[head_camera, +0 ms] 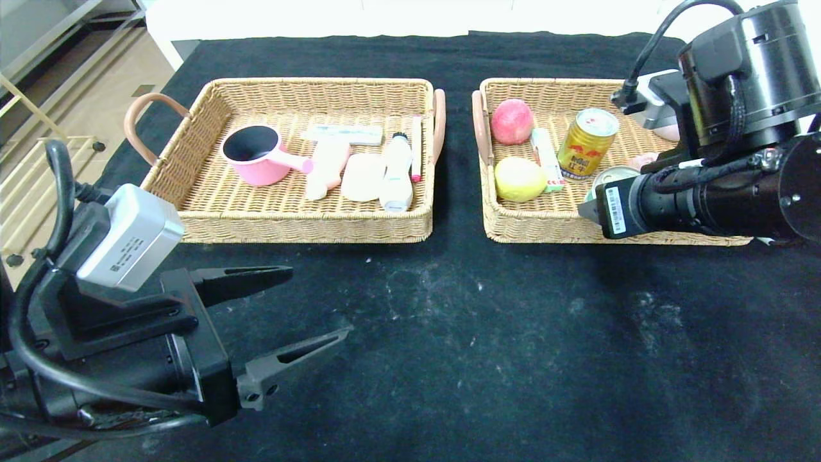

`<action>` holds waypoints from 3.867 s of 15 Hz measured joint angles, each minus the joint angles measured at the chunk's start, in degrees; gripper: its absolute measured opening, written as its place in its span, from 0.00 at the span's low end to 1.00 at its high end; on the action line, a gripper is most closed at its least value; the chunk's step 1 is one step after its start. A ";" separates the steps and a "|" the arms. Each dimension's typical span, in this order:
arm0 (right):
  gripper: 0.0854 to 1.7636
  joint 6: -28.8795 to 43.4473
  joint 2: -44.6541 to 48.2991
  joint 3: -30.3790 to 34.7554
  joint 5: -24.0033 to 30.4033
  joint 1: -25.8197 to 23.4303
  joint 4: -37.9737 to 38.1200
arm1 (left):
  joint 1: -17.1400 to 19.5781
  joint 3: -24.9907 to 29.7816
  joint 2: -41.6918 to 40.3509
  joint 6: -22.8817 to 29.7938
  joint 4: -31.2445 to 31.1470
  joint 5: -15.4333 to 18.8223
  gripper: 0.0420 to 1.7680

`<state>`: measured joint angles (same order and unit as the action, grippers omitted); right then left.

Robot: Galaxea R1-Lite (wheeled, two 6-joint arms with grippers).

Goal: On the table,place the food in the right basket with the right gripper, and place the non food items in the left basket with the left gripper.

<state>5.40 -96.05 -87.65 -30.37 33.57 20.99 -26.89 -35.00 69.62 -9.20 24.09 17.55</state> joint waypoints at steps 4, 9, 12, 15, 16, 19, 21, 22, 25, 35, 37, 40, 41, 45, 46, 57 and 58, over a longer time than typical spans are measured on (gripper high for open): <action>0.64 -2.66 0.44 -0.13 0.22 -5.02 -3.46 | 0.00 0.02 0.09 0.02 0.00 0.02 0.97; 0.64 -3.17 -0.26 -0.17 3.22 -9.13 -6.75 | 0.00 0.09 0.44 0.00 0.00 0.09 0.97; 0.64 -3.17 -1.38 -0.20 3.55 -10.36 -9.31 | 0.00 0.11 0.57 0.00 -0.04 0.09 0.97; 0.64 -3.17 -2.55 -0.39 4.27 -10.81 -12.76 | -0.02 0.11 0.67 0.00 -0.04 0.11 0.97; 0.64 -3.19 -3.01 -0.41 4.40 -10.81 -13.29 | -0.02 0.11 0.67 0.00 -0.04 0.11 0.97; 0.64 -3.23 -4.63 -0.59 4.38 -10.95 -15.87 | -0.02 0.11 0.67 -0.02 -0.02 0.09 0.97; 0.71 -3.21 -5.30 -0.59 4.41 -11.09 -15.90 | -0.02 0.11 0.67 0.02 -0.02 0.11 0.97; 0.74 -3.21 -5.49 -0.59 4.49 -11.06 -15.87 | -0.02 0.11 0.67 0.00 -0.02 0.09 0.97; 0.81 -3.64 -5.68 -0.27 4.49 -10.97 -15.76 | -0.09 0.11 0.67 -0.05 0.00 0.07 0.97; 0.92 -4.89 -3.62 3.56 4.41 -10.14 -15.52 | -0.22 -0.24 0.67 0.11 -0.02 -0.26 0.97; 0.93 -5.67 -1.39 6.89 5.27 -10.07 -15.68 | -0.09 -0.41 0.63 0.06 0.13 -0.55 0.97; 0.94 -6.03 3.66 12.90 10.19 -10.18 -15.85 | -0.02 -0.78 0.30 -0.05 0.29 -3.69 0.97; 0.95 -6.50 5.84 14.91 12.09 -10.25 -15.82 | 0.00 -0.88 0.24 0.04 0.22 -5.55 0.97; 0.95 -11.54 16.48 23.59 21.88 -12.80 -15.76 | 3.50 -1.57 -0.60 0.17 -1.52 -9.26 0.97; 0.96 -12.75 18.91 25.28 24.77 -14.15 -15.65 | 5.14 -1.99 -1.44 0.13 -3.80 -9.31 0.97; 0.96 -15.62 52.44 42.78 34.16 -22.28 -2.12 | 17.16 -5.18 -27.83 0.48 -36.12 -9.37 0.97; 0.96 -15.65 55.46 43.03 33.09 -22.80 0.06 | 17.49 -6.49 -30.56 0.44 -41.17 -9.18 0.97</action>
<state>-10.25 -40.59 -44.62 2.72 10.78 21.05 -9.40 -41.48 39.06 -8.77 -17.08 8.37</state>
